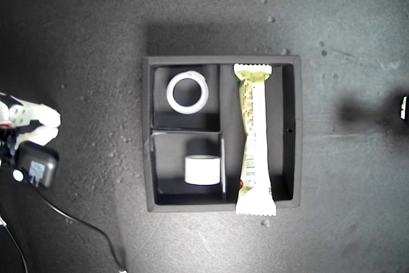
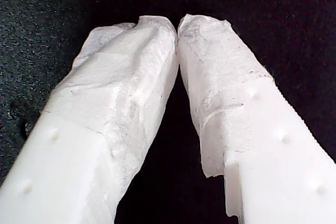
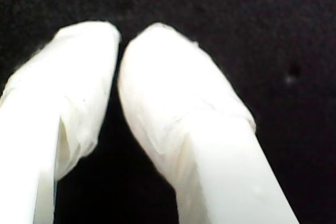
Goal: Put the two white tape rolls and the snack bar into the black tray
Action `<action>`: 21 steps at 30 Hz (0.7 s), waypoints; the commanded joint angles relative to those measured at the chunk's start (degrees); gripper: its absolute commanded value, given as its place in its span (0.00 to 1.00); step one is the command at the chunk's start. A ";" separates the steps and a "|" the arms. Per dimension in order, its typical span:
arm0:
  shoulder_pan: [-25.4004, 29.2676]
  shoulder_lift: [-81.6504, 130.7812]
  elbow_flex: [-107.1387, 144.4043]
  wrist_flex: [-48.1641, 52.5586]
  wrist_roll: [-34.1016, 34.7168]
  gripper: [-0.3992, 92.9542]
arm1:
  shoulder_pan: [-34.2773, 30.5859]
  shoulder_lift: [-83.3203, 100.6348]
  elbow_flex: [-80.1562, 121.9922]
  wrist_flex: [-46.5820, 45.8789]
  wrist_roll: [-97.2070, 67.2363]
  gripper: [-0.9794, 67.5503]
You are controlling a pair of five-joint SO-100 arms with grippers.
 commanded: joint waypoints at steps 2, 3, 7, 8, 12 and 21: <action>-1.23 2.81 3.87 0.62 -1.14 0.01 | -0.44 0.18 0.62 1.23 -1.93 0.02; -1.67 2.81 4.83 0.44 -1.49 0.01 | 0.00 0.26 0.62 1.85 -4.48 0.02; -2.72 2.90 8.00 0.00 -3.87 0.01 | -0.09 0.26 0.62 3.25 -11.69 0.02; -2.81 2.90 8.00 0.26 -3.60 0.01 | -0.09 0.26 0.62 3.34 -11.69 0.02; -3.16 2.90 8.00 1.41 -4.39 0.01 | -0.18 0.26 0.62 3.34 -11.69 0.02; -0.70 2.81 8.00 1.49 -3.43 0.01 | -0.18 0.26 0.62 3.34 -11.69 0.02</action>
